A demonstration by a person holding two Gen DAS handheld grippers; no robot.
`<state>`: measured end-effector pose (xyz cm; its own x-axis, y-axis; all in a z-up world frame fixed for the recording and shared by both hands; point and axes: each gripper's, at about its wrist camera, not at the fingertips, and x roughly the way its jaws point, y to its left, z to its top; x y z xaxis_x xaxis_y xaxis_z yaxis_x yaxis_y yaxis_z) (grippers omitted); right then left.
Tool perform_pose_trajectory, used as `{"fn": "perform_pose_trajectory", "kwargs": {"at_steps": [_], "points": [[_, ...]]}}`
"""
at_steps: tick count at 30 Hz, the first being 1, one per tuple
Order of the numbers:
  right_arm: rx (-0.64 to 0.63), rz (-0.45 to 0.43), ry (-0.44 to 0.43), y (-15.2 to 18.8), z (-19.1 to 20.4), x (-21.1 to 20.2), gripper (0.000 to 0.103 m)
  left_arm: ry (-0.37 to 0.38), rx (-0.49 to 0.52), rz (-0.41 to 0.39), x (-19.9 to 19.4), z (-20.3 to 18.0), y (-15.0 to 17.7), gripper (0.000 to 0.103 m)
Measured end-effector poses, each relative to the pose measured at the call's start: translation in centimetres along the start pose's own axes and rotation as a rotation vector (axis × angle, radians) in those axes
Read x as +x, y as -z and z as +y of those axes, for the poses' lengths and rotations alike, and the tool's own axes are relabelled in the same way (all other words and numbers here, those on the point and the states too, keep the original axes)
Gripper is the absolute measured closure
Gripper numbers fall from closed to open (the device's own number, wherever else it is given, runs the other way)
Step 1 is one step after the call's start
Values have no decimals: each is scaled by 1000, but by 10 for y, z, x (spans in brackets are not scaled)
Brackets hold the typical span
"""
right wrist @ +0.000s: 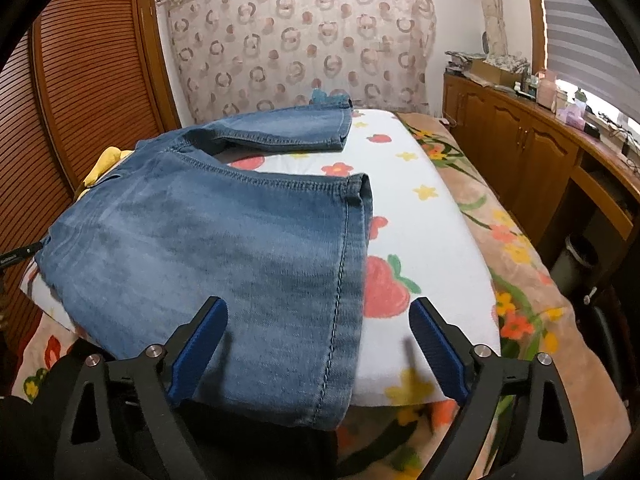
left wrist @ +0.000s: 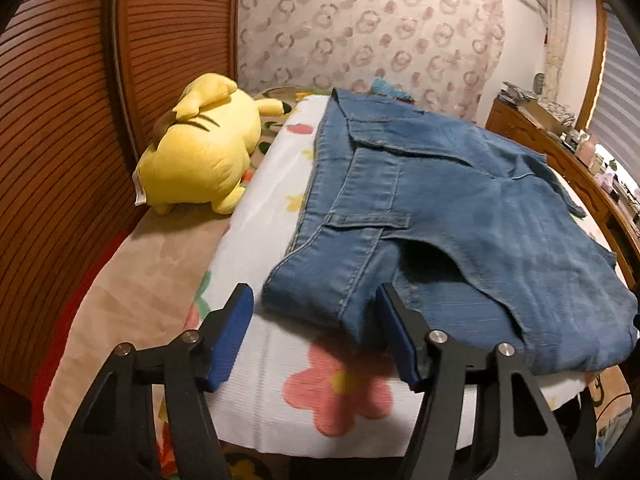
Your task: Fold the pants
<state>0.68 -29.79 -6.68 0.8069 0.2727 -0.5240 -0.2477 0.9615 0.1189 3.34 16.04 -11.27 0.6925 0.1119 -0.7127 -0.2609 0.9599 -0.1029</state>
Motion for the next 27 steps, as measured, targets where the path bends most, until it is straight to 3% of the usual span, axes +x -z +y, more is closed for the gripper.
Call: {"fn": "perform_pose_trajectory", "kwargs": {"at_steps": [8,13,19,24,27], "points": [[-22,39,1,5,0,-1,21,-19,15,0,3,-2,5,38],[-28,54,8,10,-5,-3,28,-9,8,-23,-3,-3,5,55],[-41,55,4,4,-5,-3,50,7,-3,-13,-1,0,4,58],[-101,67,12,3,2,-1,83,15,-18,-4,4,4,1,58],[-104,78,-22,0,2,1,89,12,-6,-8,4,3,1,59]]}}
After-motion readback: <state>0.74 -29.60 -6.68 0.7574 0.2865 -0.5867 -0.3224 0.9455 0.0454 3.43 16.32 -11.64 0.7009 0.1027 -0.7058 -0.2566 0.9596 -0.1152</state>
